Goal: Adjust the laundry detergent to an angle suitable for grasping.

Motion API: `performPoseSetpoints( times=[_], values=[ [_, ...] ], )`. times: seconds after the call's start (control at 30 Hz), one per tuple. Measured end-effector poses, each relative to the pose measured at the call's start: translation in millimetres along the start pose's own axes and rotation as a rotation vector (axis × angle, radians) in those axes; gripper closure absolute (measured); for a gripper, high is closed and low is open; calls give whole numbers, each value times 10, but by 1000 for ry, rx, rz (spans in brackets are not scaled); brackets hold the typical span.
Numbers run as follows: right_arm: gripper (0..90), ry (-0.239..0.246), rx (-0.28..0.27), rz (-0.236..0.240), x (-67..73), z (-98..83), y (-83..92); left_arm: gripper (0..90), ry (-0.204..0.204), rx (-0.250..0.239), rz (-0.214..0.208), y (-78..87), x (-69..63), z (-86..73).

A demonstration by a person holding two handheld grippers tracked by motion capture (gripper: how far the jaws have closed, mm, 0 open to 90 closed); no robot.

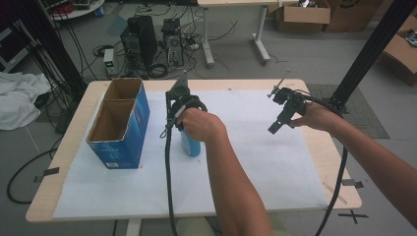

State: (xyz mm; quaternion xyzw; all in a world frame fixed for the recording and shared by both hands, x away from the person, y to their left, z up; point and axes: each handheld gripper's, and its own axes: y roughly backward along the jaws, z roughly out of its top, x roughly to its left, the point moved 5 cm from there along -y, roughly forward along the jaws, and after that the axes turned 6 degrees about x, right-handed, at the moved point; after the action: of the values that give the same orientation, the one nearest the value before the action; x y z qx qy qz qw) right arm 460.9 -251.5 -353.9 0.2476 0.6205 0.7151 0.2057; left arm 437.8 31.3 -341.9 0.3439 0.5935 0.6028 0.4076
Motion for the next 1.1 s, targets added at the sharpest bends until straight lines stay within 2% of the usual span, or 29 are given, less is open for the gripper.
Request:
performPoseSetpoints(
  times=[0.43, 0.63, 0.87, 0.93, 1.1],
  values=[
    [200, 0, -2, 2, 0, 1, -1, 371, -12, -3, 4, 8, -5, -5],
    [203, -3, -1, 2, 0, -14, 15, 374, -48, -5, -8, 58, 3, 6],
    [204, -11, -14, 4, -23, -47, 45, 375, -136, -1, -23, 302, 13, 29],
    [204, -20, -14, 3, -24, -61, 55, 375, -165, 0, -20, 399, 32, 38],
    [205, -15, -16, -1, -35, -82, 74, 375, -204, -10, -19, 706, 143, 77]
  ],
)
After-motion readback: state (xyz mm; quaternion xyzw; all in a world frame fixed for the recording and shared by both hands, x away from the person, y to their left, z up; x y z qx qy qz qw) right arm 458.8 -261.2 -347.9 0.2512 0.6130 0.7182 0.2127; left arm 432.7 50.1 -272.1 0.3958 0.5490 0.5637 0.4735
